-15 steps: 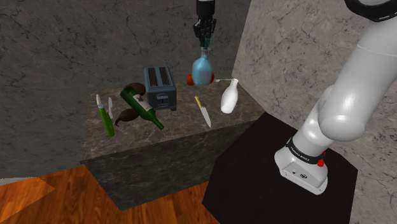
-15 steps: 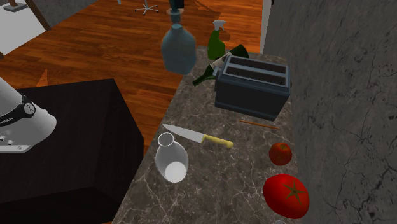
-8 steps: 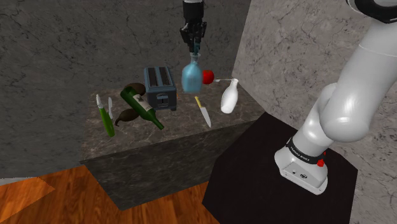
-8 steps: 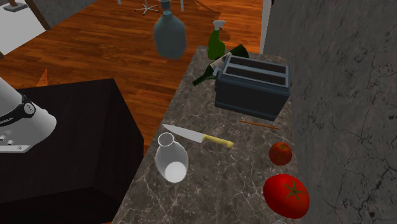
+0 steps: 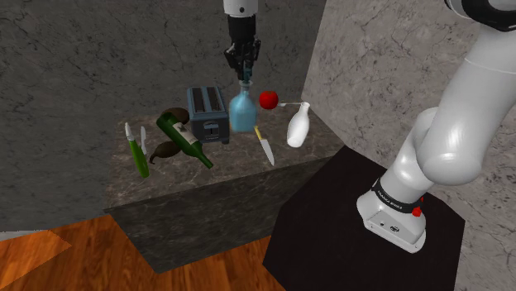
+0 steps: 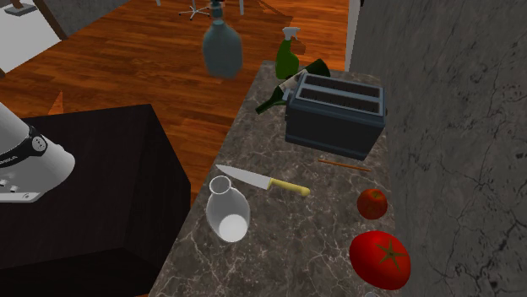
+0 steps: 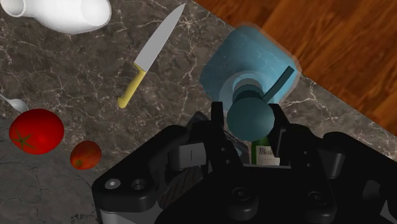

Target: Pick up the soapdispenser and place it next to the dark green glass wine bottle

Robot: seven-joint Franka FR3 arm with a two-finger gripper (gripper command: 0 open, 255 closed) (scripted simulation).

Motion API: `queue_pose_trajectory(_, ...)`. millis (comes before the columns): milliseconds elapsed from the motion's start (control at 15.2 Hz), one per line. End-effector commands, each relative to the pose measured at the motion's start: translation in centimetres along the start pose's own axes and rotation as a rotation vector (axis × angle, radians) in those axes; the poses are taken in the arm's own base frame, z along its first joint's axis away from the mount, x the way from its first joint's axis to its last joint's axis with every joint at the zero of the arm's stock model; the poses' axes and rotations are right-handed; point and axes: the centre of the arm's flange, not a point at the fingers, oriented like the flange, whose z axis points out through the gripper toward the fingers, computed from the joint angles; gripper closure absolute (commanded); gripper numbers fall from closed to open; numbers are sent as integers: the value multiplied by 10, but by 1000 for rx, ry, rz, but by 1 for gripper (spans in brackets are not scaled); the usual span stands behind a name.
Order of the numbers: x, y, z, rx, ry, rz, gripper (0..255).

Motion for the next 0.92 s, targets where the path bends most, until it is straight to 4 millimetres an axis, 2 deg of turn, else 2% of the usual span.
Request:
queue_pose_trajectory(0, 1, -1, 10, 0, 1, 0, 255)
queue_pose_trajectory(858, 6, -6, 78, 0, 1, 0, 255)
